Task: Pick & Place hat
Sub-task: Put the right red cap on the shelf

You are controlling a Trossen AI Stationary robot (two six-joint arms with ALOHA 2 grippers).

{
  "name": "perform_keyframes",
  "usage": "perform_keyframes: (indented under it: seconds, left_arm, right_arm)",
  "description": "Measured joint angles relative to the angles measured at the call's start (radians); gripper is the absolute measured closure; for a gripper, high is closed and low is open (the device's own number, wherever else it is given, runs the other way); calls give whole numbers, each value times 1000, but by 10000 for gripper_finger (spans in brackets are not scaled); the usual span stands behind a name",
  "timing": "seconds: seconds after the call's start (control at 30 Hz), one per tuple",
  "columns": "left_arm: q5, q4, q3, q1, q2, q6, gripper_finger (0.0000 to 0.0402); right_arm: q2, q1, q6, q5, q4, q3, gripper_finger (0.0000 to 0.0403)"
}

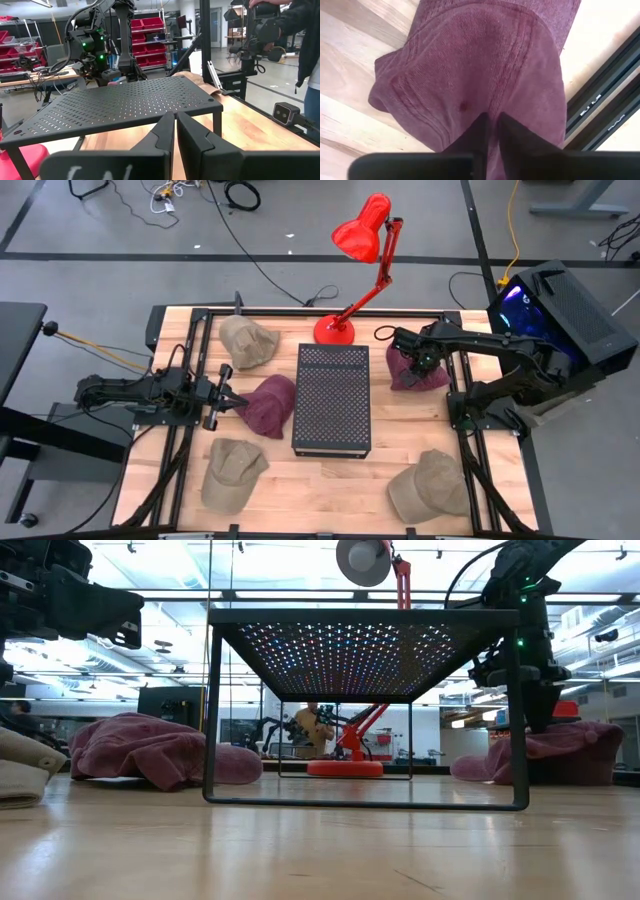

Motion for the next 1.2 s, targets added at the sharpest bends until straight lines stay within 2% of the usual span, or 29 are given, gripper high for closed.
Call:
perform_keyframes:
  seconds: [0.27,0.57,1.2]
  left_arm:
    - [0,0,0,0,0,0,376]
    - [0,0,0,0,0,0,376]
    - [0,0,0,0,0,0,376]
  right_arm:
    - [0,0,0,0,0,0,394]
    - [-3,0,0,-2,-2,0,399]
    - [-163,0,-38,-29,-48,0,401]
